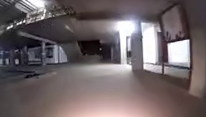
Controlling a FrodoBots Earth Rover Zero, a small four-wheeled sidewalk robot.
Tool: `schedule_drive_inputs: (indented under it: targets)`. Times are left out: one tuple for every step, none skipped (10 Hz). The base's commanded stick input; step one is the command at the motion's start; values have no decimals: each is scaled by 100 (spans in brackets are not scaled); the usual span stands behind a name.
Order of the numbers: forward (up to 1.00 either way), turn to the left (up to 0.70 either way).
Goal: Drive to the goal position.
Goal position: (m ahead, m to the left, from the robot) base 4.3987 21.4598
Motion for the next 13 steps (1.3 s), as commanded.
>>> schedule_drive_inputs:
  targets:
    - [100,24]
    - [100,24]
    - [100,25]
    - [100,25]
    - [100,25]
    - [100,25]
    - [100,25]
    - [100,25]
    - [100,25]
    - [100,25]
    - [100,25]
    - [100,25]
    - [100,25]
